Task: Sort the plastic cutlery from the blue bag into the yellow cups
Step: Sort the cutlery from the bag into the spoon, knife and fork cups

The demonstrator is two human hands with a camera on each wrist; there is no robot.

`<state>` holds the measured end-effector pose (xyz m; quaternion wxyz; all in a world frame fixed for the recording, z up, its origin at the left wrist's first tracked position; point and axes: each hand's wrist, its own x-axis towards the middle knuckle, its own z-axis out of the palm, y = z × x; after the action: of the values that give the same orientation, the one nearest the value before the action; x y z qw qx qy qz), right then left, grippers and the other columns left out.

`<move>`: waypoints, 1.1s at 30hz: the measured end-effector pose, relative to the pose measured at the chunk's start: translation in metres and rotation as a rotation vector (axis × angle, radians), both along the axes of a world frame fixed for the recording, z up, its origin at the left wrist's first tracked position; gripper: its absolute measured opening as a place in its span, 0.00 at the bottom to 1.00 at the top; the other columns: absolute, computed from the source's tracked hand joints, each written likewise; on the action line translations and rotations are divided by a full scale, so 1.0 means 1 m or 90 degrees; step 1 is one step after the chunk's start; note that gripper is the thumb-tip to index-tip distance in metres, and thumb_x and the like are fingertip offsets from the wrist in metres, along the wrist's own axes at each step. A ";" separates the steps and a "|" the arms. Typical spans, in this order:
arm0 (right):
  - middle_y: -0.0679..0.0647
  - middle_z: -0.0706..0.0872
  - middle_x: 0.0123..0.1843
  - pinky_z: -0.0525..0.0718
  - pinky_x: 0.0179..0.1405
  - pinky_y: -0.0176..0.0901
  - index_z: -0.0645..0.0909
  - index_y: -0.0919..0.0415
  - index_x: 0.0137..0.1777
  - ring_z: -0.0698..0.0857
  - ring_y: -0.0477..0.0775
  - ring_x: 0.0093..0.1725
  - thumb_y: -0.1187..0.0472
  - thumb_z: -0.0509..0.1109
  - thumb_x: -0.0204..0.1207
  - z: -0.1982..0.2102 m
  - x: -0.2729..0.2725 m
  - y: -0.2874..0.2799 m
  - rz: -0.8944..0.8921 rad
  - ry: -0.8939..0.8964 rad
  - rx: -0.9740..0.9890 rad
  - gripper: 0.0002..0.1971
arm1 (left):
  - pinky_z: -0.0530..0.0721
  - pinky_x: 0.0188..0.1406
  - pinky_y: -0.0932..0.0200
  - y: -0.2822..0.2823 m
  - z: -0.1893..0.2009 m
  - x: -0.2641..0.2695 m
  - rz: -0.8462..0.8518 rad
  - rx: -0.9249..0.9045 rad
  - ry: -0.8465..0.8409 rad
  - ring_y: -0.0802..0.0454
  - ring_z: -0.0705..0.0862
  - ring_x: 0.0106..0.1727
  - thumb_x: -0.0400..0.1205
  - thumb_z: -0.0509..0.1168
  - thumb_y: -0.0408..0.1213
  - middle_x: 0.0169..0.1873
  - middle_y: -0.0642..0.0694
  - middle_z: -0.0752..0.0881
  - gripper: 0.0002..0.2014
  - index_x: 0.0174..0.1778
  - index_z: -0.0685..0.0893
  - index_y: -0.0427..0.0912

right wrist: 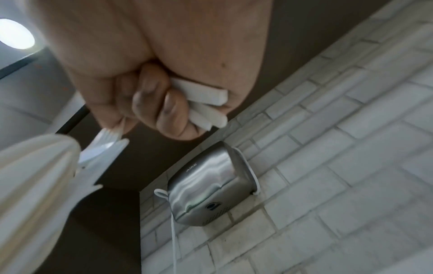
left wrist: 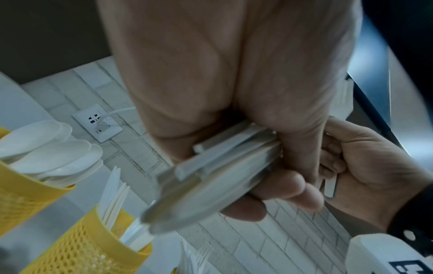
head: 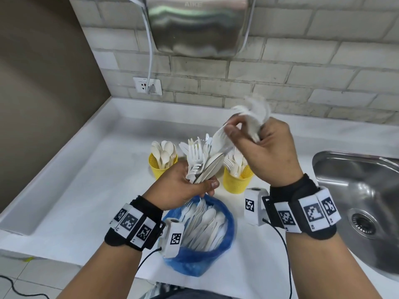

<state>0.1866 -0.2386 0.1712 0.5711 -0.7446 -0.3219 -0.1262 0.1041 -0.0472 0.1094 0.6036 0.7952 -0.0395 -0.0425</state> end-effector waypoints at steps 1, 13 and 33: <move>0.36 0.81 0.27 0.77 0.38 0.32 0.88 0.64 0.45 0.80 0.37 0.30 0.68 0.76 0.81 0.000 0.001 0.000 0.004 0.011 0.037 0.03 | 0.91 0.46 0.46 0.001 0.001 -0.001 -0.003 -0.001 -0.005 0.35 0.90 0.41 0.84 0.74 0.37 0.37 0.40 0.92 0.06 0.48 0.88 0.37; 0.60 0.71 0.29 0.67 0.25 0.46 0.73 0.65 0.39 0.68 0.58 0.26 0.60 0.66 0.89 -0.001 -0.006 0.005 0.121 0.287 0.283 0.16 | 0.84 0.44 0.65 -0.001 0.006 -0.007 -0.017 -0.005 -0.007 0.56 0.90 0.38 0.84 0.74 0.37 0.35 0.44 0.92 0.07 0.50 0.86 0.37; 0.40 0.78 0.24 0.81 0.35 0.35 0.88 0.59 0.44 0.76 0.43 0.26 0.66 0.85 0.71 -0.054 -0.062 0.040 -0.064 0.201 0.185 0.08 | 0.91 0.43 0.45 -0.019 -0.007 0.016 0.268 0.105 -0.044 0.47 0.90 0.40 0.76 0.70 0.42 0.35 0.46 0.91 0.10 0.44 0.88 0.38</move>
<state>0.1247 -0.1983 0.1174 0.7088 -0.6798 -0.1696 -0.0812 0.1196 -0.0664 0.1020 0.5306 0.8333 0.1107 0.1086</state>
